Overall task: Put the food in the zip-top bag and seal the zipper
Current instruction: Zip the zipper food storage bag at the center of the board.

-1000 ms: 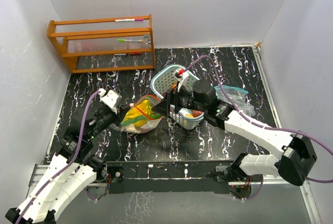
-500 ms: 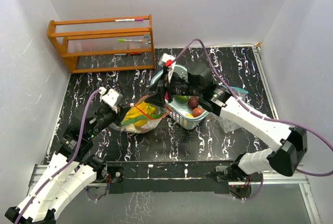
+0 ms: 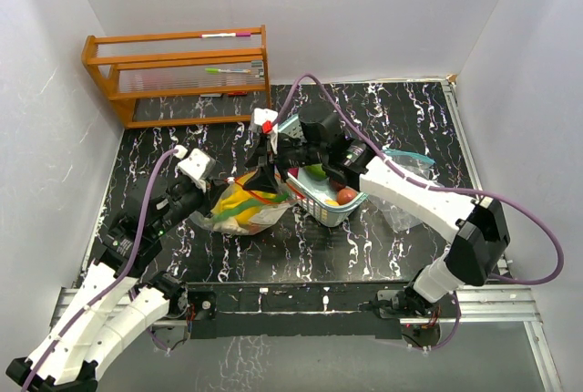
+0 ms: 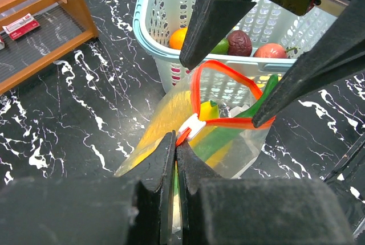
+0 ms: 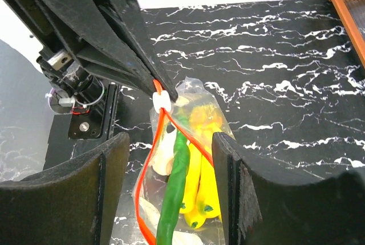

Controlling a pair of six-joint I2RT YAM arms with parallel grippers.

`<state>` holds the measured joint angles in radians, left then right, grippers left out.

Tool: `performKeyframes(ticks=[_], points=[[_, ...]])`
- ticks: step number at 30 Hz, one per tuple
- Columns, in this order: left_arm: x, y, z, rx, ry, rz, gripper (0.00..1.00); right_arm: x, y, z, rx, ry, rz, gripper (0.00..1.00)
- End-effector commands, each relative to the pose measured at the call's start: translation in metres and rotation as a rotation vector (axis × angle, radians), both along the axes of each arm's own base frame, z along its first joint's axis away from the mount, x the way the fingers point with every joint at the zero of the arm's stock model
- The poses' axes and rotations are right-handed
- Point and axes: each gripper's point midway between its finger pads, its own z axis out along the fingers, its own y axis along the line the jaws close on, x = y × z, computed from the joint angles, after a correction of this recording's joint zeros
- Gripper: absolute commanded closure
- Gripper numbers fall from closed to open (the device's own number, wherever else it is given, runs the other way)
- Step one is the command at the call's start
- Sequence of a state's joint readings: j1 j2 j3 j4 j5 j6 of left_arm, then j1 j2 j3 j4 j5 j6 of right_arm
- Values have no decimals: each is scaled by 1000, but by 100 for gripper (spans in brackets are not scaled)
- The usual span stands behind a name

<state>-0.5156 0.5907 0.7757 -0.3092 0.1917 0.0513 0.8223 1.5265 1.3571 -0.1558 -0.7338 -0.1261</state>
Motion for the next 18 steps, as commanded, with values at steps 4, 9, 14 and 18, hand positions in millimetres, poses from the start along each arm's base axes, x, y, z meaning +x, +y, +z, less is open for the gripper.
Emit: performKeyframes(ticks=[4,9,14,18], points=[[0,-3,23,-32,-52,-11,100,-10,14,44,141,-166,107,38],[0,-2,20,-29,-49,-9,100,-11,26,41,139,-153,138,40],[0,-1,20,-26,-51,-6,100,-12,34,38,147,-140,156,46],[0,-1,20,-25,-52,-6,100,-10,39,37,149,-133,162,51]])
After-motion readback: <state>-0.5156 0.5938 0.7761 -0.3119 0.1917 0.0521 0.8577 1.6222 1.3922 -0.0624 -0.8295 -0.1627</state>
